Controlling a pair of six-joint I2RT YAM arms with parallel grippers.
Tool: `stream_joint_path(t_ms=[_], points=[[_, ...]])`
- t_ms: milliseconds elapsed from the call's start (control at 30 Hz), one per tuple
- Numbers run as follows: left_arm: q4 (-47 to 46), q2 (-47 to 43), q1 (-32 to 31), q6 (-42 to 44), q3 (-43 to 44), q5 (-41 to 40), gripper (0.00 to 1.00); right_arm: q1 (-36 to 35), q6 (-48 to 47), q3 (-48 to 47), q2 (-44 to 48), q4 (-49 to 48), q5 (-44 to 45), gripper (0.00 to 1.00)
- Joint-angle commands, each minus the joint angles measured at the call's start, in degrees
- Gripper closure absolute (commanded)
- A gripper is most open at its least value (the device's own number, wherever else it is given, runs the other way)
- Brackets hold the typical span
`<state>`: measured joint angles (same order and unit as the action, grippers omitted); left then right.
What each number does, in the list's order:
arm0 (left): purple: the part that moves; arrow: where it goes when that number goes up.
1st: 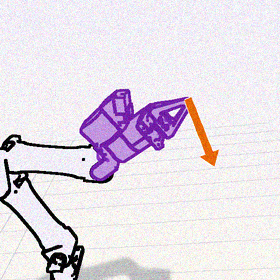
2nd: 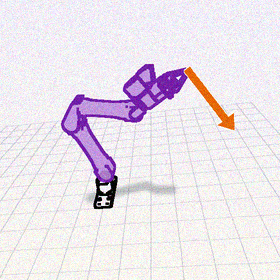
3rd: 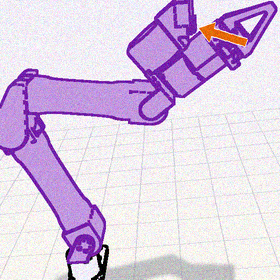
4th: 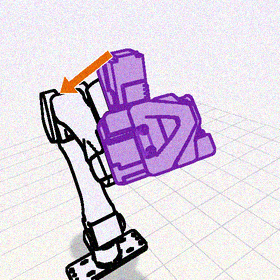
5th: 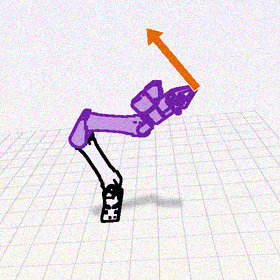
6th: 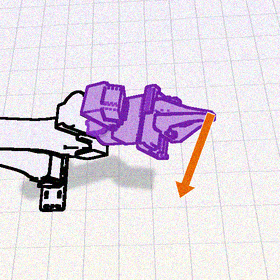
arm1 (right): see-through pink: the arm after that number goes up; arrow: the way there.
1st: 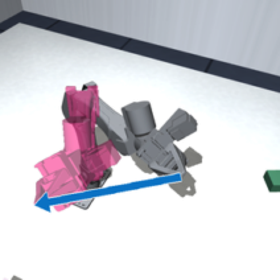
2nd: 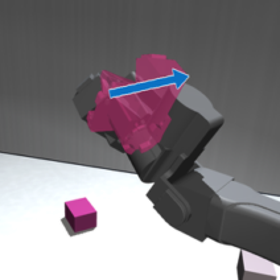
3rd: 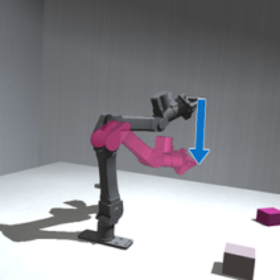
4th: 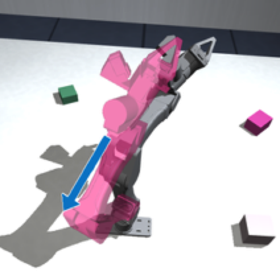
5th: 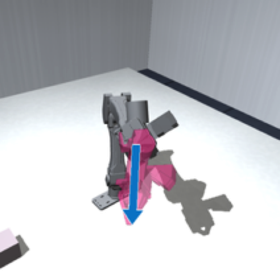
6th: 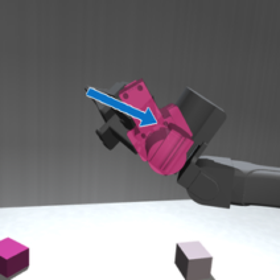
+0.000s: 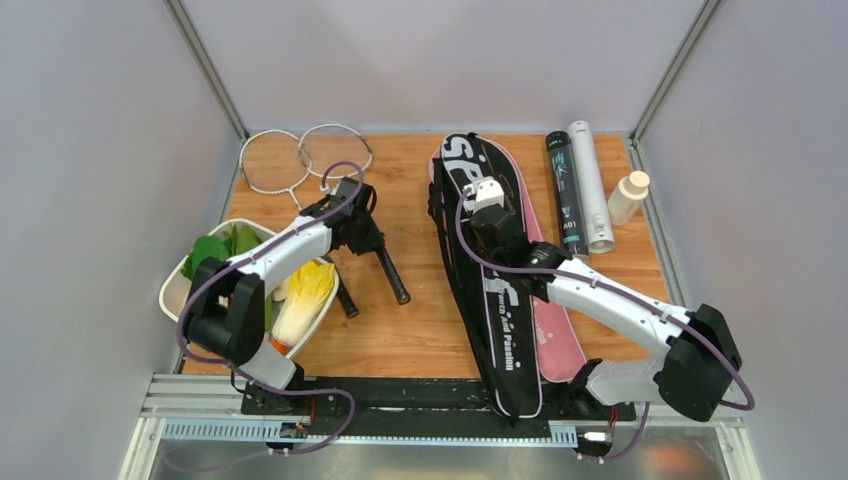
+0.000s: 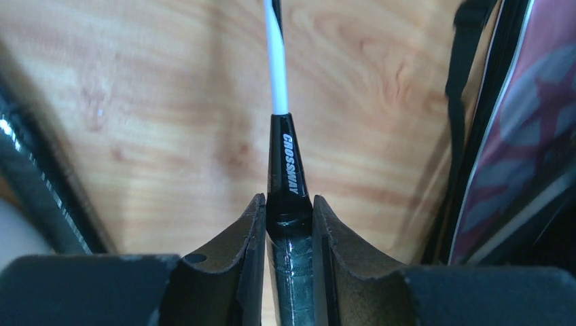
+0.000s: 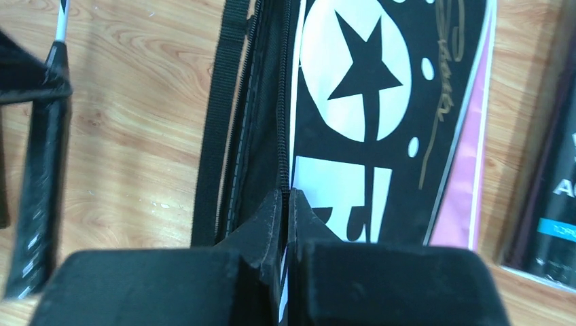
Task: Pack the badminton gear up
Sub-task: Pick up the racket from the center of the board.
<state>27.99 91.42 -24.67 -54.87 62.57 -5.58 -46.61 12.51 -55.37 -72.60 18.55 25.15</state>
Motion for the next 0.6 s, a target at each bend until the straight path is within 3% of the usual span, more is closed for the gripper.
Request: stream_joint_path(t_ms=[0, 367, 567], points=[[-0.5, -10.4, -1.6, 6.8, -5.7, 4.7, 1.00, 1.0, 0.7, -1.8, -5.3, -8.2, -2.0, 1.00], [10.3, -33.3, -5.5, 8.1, -17.8, 9.4, 1.00, 3.2, 1.5, -8.3, -21.7, -14.1, -3.0, 1.00], [18.3, -48.9, -7.4, 8.2, -22.2, 12.0, 1.00, 4.2, 1.7, -11.0, -25.2, -14.5, -3.1, 1.00]])
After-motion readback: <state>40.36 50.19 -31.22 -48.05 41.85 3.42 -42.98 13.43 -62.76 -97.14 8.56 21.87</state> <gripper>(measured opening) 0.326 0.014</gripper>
